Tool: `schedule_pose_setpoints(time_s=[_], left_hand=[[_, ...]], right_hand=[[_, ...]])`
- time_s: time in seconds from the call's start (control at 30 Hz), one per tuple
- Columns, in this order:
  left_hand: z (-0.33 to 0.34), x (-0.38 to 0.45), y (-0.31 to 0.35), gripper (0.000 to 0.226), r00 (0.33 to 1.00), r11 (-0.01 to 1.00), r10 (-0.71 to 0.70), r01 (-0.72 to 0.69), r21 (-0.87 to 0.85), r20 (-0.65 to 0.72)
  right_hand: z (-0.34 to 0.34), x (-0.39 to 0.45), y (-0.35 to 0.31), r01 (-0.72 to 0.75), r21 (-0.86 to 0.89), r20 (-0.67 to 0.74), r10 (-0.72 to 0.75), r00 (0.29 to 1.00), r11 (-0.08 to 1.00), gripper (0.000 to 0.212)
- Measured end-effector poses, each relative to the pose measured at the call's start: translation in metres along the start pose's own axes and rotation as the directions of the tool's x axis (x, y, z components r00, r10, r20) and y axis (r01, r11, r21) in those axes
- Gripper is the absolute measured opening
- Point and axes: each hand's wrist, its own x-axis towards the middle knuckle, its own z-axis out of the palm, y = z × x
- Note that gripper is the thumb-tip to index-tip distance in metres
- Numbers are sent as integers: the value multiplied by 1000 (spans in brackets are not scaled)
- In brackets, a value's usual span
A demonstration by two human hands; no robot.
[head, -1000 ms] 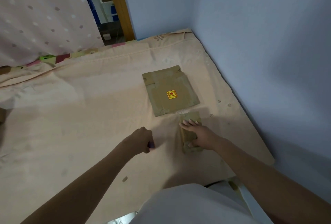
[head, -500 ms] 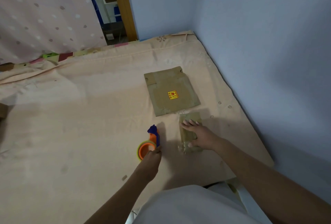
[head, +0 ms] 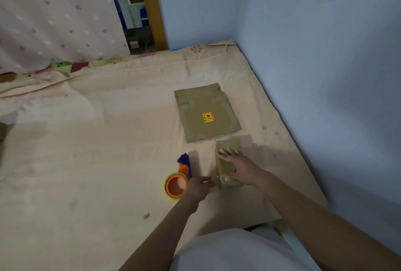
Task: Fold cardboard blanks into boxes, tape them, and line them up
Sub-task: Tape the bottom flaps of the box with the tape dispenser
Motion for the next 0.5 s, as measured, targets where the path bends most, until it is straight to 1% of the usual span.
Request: schedule_pose_setpoints(time_s=[0.07, 0.1, 0.17, 0.27, 0.33, 0.43, 0.5], left_hand=[[1, -2, 0, 16, 996, 989, -70, 77, -127, 56], [2, -2, -1, 12, 994, 981, -87, 96, -170, 62], [4, 1, -4, 10, 994, 970, -105, 107, -219, 23], [8, 4, -8, 8, 991, 954, -135, 126, -271, -15], [10, 3, -8, 7, 990, 953, -140, 130, -273, -19], [14, 5, -6, 4, 984, 950, -162, 137, -282, -67], [19, 7, -5, 7, 983, 948, -161, 131, -292, -83]], right_hand=[[0, 1, 1, -1, 1, -2, 1, 1000, 1000, 101], [0, 1, 2, -1, 4, 1, 1, 1000, 1000, 101], [1, 1, 3, 1, 8, -2, -1, 1000, 1000, 100], [2, 1, 6, 1, 18, 5, -1, 1000, 1000, 100], [2, 2, 7, 7, 22, 6, -7, 1000, 1000, 100], [1, 2, 8, 16, 22, 3, -17, 1000, 1000, 99], [1, 2, 8, 20, 26, -1, -20, 1000, 999, 99]])
